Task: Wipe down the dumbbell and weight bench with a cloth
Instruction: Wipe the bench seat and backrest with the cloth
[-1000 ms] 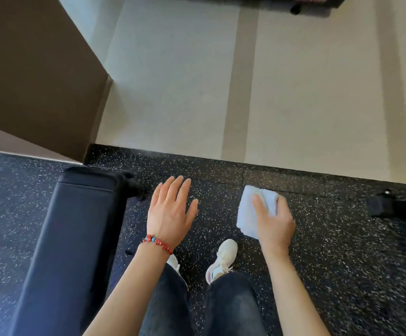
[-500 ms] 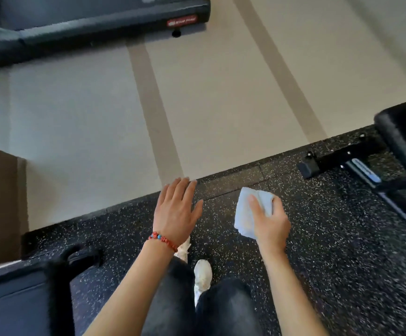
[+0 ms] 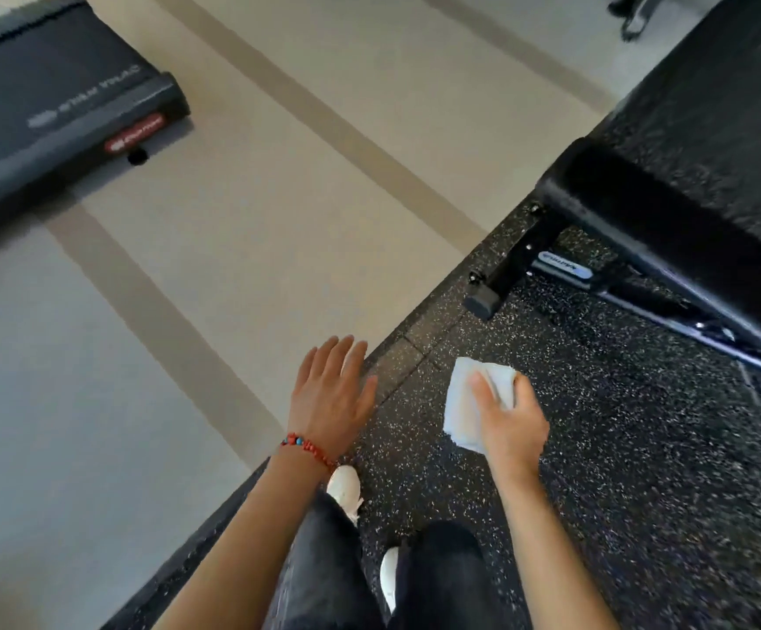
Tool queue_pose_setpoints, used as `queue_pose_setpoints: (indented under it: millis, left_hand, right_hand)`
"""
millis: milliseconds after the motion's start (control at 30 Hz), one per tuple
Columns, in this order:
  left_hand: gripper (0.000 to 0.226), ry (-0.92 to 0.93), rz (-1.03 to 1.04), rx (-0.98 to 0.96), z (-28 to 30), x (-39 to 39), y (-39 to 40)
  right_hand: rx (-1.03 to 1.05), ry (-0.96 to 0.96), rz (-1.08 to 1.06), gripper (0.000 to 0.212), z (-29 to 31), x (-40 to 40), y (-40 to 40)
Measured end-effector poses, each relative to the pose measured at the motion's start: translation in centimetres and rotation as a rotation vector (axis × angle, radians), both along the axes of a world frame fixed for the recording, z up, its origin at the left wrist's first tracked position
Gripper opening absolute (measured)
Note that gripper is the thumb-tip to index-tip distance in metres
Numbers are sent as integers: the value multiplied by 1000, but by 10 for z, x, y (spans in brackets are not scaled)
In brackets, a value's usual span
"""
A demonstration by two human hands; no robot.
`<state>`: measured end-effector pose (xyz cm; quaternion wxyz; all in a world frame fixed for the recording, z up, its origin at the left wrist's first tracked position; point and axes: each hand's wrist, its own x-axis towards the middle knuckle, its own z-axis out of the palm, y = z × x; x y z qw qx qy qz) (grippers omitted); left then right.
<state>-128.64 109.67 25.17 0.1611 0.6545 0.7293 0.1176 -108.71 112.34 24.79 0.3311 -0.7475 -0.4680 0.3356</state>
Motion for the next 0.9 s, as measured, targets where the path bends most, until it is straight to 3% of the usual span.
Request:
queue_pose_setpoints:
  millis: [367,900]
  left_hand:
    - [45,11,-230,11,5,77,142]
    - [47,9,-321,-3,13,225,338]
  right_hand:
    - [21,-6,-218,23,2,75,93]
    - [0,5,-247,34,5,217,283]
